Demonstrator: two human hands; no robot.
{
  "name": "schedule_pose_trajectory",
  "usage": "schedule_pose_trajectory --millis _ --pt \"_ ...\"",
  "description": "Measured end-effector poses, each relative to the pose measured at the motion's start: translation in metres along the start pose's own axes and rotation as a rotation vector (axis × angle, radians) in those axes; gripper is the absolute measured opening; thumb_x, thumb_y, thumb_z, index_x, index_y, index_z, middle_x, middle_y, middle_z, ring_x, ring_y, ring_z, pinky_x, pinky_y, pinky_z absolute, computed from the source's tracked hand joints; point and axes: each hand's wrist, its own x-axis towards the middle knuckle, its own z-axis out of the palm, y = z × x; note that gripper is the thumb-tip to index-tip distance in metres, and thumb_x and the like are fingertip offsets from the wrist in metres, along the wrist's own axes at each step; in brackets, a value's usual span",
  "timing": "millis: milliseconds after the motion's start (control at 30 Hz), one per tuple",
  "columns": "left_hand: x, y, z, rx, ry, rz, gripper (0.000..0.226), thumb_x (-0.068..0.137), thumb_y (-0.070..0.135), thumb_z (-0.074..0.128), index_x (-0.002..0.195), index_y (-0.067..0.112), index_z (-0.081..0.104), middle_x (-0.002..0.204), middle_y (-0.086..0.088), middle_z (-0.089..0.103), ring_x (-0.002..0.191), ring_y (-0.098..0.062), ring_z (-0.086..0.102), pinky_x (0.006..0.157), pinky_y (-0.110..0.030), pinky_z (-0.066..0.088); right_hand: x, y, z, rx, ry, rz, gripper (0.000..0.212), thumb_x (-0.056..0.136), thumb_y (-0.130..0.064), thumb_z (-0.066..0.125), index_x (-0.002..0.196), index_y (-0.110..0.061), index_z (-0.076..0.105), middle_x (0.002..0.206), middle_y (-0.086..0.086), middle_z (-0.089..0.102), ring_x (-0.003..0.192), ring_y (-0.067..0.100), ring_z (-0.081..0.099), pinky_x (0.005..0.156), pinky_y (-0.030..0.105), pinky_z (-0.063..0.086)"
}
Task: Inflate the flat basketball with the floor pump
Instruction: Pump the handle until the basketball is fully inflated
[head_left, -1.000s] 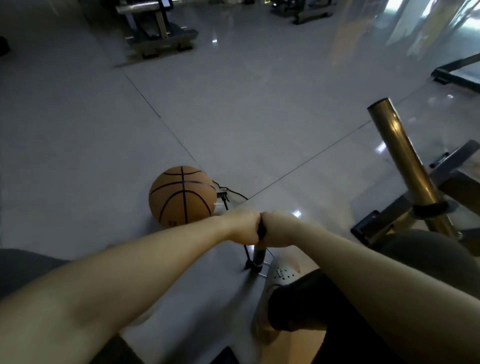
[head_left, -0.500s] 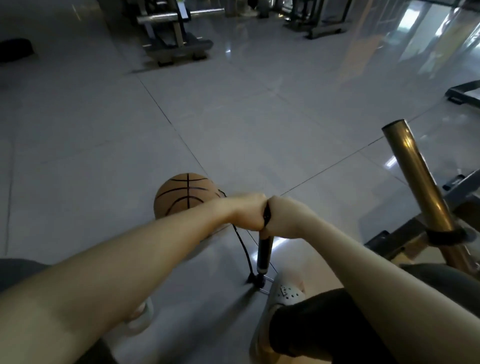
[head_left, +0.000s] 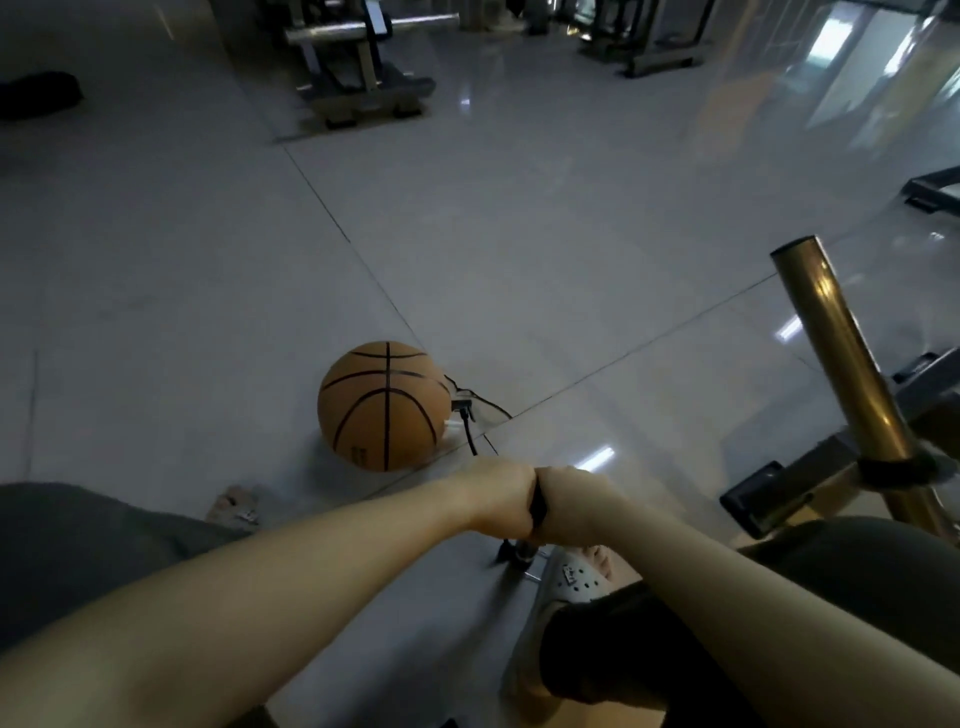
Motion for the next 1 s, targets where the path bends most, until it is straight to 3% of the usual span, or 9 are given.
schedule_pose_trajectory --millis 133,267,467,600,767,833,900,933,1000 --pt "-0.031 0.002 -0.058 -0.028 -0.004 0.041 0.023 0.087 0.013 0.059 0.065 0.020 0.052 0.062 0.002 0.053 0.054 -0.016 0.050 0.044 -0.024 0.035 -0.022 -0.005 -0.053 0.064 -0.061 -0.063 0.021 0.072 -0.011 0.073 0.092 -0.003 0.071 0.087 0.015 0.073 0.075 0.033 0.069 0.067 0.039 0.059" --pt "-0.032 -0.005 -0.140 -0.168 0.102 0.008 0.014 0.080 0.006 0.069 0.072 0.016 0.063 0.062 0.003 0.056 0.054 -0.013 0.053 0.043 -0.020 0.037 -0.036 -0.011 -0.145 0.216 0.067 -0.056 0.020 0.071 0.001 0.069 0.090 0.006 0.068 0.060 0.012 0.053 0.042 0.022 0.046 0.040 0.025 0.040" --pt "0.020 -0.032 -0.084 -0.255 -0.002 -0.053 0.012 0.071 0.020 0.080 0.067 0.020 0.069 0.060 0.001 0.065 0.058 -0.017 0.064 0.048 -0.027 0.048 0.011 -0.010 -0.102 0.261 -0.026 0.010 0.017 0.064 0.002 0.068 0.080 0.005 0.067 0.059 0.012 0.053 0.042 0.020 0.043 0.045 0.026 0.039" --pt "0.031 -0.036 -0.035 -0.174 0.074 -0.012 0.019 0.075 0.038 0.072 0.076 0.021 0.064 0.066 0.000 0.066 0.062 -0.020 0.066 0.053 -0.030 0.053 0.035 -0.002 -0.056 0.248 -0.039 0.010 0.008 0.068 -0.001 0.066 0.076 -0.002 0.065 0.059 0.007 0.055 0.049 0.018 0.051 0.050 0.027 0.044" --pt "0.016 -0.013 0.011 -0.008 0.094 0.033 0.016 0.080 0.020 0.060 0.070 0.020 0.048 0.066 0.001 0.049 0.065 -0.025 0.055 0.045 -0.026 0.030 0.031 0.005 -0.001 0.142 -0.082 -0.035 0.019 0.082 -0.018 0.065 0.069 -0.018 0.051 0.073 0.003 0.055 0.078 0.023 0.057 0.066 0.028 0.043" --pt "0.008 -0.006 0.010 0.010 0.090 0.021 0.011 0.081 0.019 0.060 0.075 0.019 0.051 0.070 0.000 0.050 0.066 -0.024 0.053 0.047 -0.027 0.031 0.019 0.002 0.001 0.166 -0.088 -0.028 0.008 0.085 -0.018 0.066 0.080 -0.016 0.060 0.089 0.007 0.062 0.084 0.022 0.057 0.071 0.026 0.042" --pt "-0.001 0.000 0.006 0.032 0.087 0.021 0.003 0.082 0.018 0.059 0.082 0.018 0.056 0.073 -0.001 0.053 0.068 -0.024 0.055 0.053 -0.027 0.036 0.008 -0.003 -0.001 0.171 -0.108 -0.023 0.019 0.091 -0.018 0.062 0.107 -0.008 0.065 0.106 0.011 0.062 0.097 0.023 0.058 0.080 0.027 0.042" --pt "-0.006 0.001 0.004 0.046 0.078 0.024 0.002 0.083 0.018 0.058 0.085 0.018 0.058 0.074 -0.001 0.054 0.069 -0.024 0.056 0.053 -0.027 0.037 0.005 -0.005 0.001 0.164 -0.118 -0.023 0.018 0.092 -0.016 0.061 0.107 -0.007 0.065 0.103 0.010 0.061 0.096 0.023 0.058 0.082 0.029 0.043" --pt "-0.016 0.000 -0.003 0.028 0.030 0.024 0.007 0.085 0.016 0.058 0.090 0.016 0.063 0.074 -0.001 0.057 0.070 -0.023 0.059 0.051 -0.026 0.039 -0.003 -0.014 -0.006 0.108 -0.168 -0.024 0.007 0.087 -0.012 0.066 0.081 -0.011 0.062 0.081 0.006 0.058 0.074 0.021 0.056 0.073 0.031 0.047"
